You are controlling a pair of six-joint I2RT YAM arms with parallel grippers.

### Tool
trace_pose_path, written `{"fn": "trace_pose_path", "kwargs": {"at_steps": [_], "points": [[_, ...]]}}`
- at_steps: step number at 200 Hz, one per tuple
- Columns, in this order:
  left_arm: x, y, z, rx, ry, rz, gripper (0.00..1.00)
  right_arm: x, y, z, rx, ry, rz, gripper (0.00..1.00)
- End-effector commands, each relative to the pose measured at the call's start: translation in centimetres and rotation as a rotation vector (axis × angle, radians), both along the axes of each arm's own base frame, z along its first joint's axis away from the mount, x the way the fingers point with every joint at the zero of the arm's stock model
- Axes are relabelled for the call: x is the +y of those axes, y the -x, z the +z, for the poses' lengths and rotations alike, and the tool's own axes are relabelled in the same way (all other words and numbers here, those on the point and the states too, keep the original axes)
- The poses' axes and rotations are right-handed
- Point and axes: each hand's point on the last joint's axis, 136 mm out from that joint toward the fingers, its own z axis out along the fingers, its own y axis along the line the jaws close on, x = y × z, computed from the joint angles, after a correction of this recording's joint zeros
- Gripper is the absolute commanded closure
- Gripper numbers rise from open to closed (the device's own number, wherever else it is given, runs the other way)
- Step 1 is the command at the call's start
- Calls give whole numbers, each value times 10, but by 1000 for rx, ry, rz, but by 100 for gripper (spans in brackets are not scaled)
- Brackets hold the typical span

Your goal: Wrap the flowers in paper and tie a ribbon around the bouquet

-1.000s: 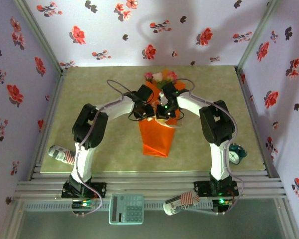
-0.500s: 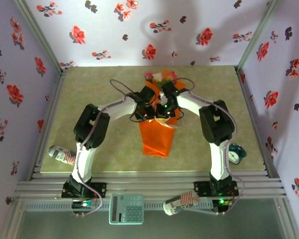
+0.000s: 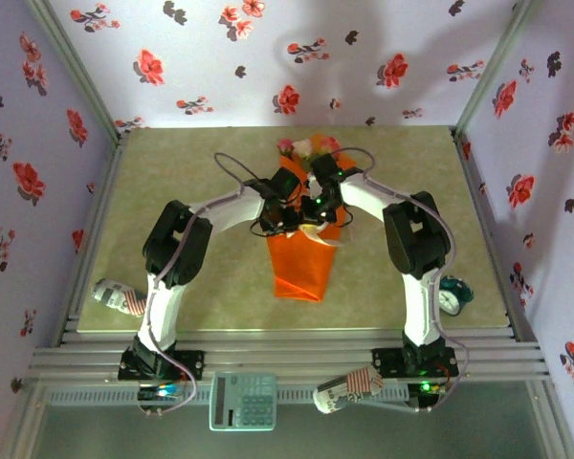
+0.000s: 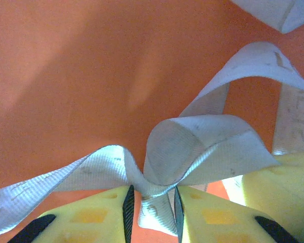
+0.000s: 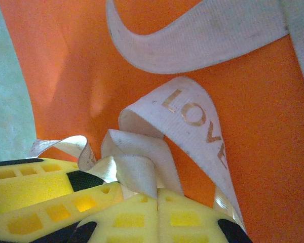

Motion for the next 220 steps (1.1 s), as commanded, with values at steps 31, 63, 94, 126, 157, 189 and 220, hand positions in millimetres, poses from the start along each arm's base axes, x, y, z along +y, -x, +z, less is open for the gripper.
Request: {"fn": "trace_pose_path", "kwargs": {"at_steps": [31,63,94,126,157,189,220], "points": [[-7,1,5,-16,-5,-35,81,-2,-2,-4,24,7,-18,100],[-7,5,10,-9,-11,-44,88,-3,-3,-4,25,8,-26,100],[-4,16,14,1,-11,-57,85,-3,-6,-4,27,7,-41,100],[-1,26,10,22,-30,-80,73,-1,-7,-4,31,-2,-44,100],[-6,20,8,14,-27,-84,71,-2,-6,-5,34,0,-47,100],[-11,17,6,19,-23,-80,75,-5,-8,-3,34,-2,-52,100],[-11,18,11,12,-18,-70,99,-4,-7,-3,36,-7,-49,100]]}}
